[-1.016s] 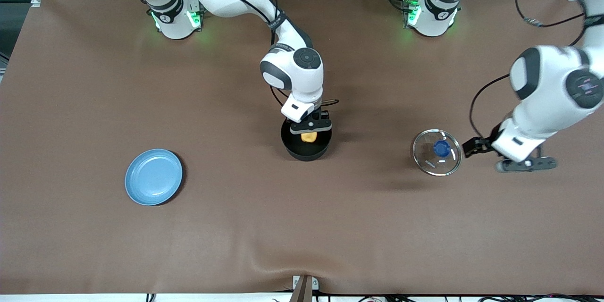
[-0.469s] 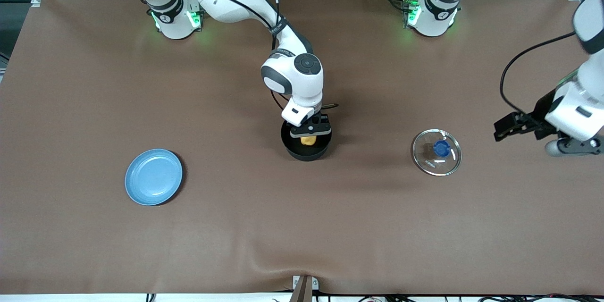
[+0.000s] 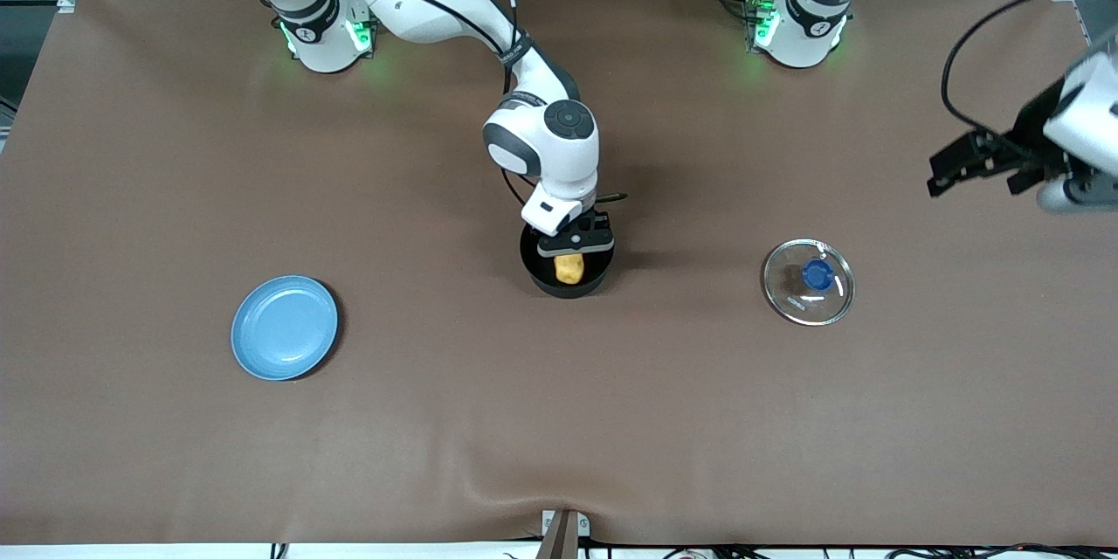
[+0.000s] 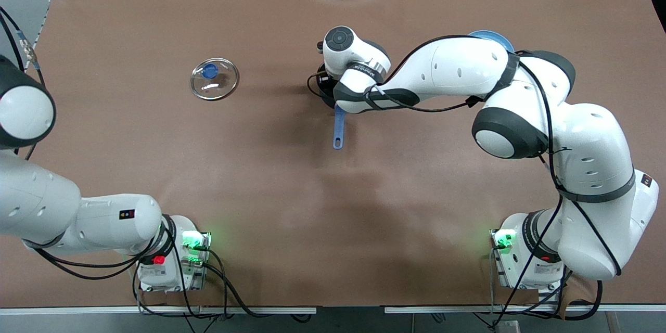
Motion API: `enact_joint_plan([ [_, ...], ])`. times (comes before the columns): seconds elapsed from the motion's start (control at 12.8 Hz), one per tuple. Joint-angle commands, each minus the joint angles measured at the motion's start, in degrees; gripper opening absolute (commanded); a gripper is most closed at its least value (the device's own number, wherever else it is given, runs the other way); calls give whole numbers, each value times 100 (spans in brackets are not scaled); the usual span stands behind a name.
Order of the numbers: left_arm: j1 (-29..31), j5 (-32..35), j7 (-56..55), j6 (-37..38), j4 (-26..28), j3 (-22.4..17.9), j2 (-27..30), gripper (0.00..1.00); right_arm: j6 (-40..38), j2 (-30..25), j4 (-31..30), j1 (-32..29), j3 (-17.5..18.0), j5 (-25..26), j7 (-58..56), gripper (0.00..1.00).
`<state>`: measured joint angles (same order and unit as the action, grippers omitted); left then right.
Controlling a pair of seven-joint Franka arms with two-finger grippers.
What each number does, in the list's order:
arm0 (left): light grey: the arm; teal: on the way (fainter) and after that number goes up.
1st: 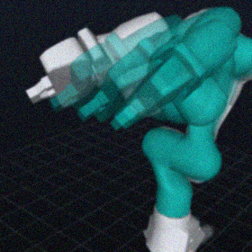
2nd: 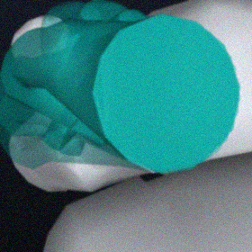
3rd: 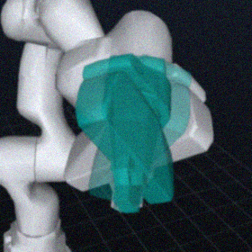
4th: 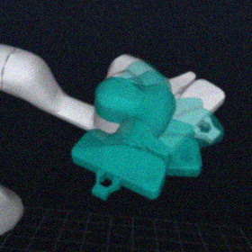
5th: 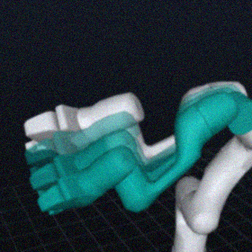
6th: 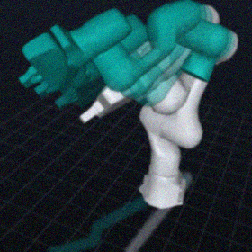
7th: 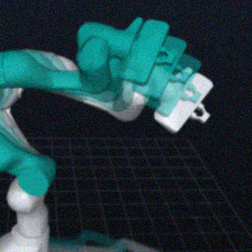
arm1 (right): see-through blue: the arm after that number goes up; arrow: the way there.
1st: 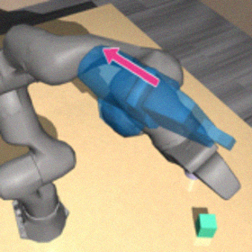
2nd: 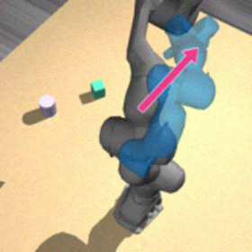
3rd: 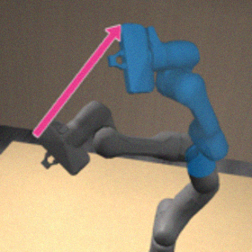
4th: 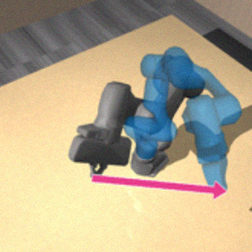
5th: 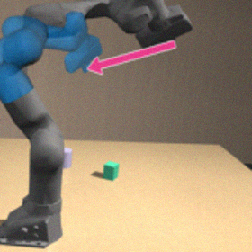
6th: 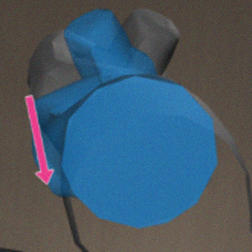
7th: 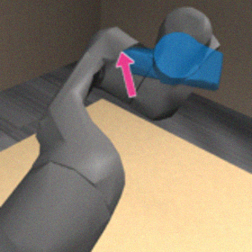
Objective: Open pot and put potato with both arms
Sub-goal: 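Open the right gripper and raise it while the left gripper withdraws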
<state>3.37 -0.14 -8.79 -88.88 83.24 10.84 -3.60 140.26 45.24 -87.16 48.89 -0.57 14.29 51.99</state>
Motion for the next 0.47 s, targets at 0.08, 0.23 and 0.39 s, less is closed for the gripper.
enact_joint_plan([
  [0.08, -689, -188, 44, 414, 113, -627, 395, 100, -278, -216, 147, -134, 48, 47, 57, 72],
  [0.23, -619, -442, 44, 626, 139, -636, 421, 100, -796, -480, 182, -143, 57, 38, 31, 72],
  [0.39, -522, -452, 26, 635, 131, -636, 413, 100, -1218, -814, 182, -160, 83, 21, 13, 72],
])
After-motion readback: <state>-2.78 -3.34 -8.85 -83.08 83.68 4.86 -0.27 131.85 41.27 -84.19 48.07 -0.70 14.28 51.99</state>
